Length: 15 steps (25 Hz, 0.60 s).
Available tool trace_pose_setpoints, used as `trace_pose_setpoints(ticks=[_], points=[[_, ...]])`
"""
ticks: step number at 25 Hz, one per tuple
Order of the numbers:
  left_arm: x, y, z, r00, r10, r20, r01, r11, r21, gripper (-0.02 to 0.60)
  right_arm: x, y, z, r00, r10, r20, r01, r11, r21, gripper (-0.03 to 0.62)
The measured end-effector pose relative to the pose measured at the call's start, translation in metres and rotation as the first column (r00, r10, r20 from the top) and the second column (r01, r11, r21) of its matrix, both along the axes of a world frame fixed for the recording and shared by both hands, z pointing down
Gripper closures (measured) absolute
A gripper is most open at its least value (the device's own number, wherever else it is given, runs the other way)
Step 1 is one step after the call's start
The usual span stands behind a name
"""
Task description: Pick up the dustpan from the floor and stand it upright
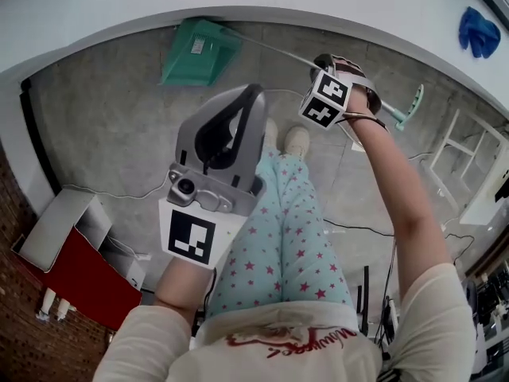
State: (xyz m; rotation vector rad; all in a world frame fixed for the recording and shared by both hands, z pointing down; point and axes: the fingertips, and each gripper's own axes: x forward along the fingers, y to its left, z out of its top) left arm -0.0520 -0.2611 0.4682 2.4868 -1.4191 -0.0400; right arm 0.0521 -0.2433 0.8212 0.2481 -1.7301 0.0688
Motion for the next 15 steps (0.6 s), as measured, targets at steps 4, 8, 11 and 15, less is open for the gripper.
trace_pose_setpoints(ticks=[4, 8, 11, 15], points=[[-0.005, 0.002, -0.021, 1.0, -0.01, 0.0, 0.01, 1.0, 0.01, 0.563, 0.009, 0.002, -0.023, 0.998, -0.01, -0.068, 0.009, 1.0, -0.019, 0.497], [-0.011, 0.005, -0.039, 1.0, -0.016, 0.001, 0.016, 1.0, 0.022, 0.563, 0.012, 0.004, -0.042, 0.99, -0.039, -0.138, 0.036, 0.999, -0.026, 0.497], [-0.013, 0.006, -0.05, 1.0, -0.023, -0.001, 0.023, 0.999, 0.033, 0.563, 0.016, 0.006, -0.052, 0.981, -0.062, -0.181, 0.058, 0.998, -0.031, 0.497], [-0.016, 0.008, -0.055, 0.999, -0.036, -0.001, 0.036, 0.999, 0.031, 0.563, 0.02, 0.01, -0.061, 0.972, -0.075, -0.221, 0.066, 0.997, -0.048, 0.497]])
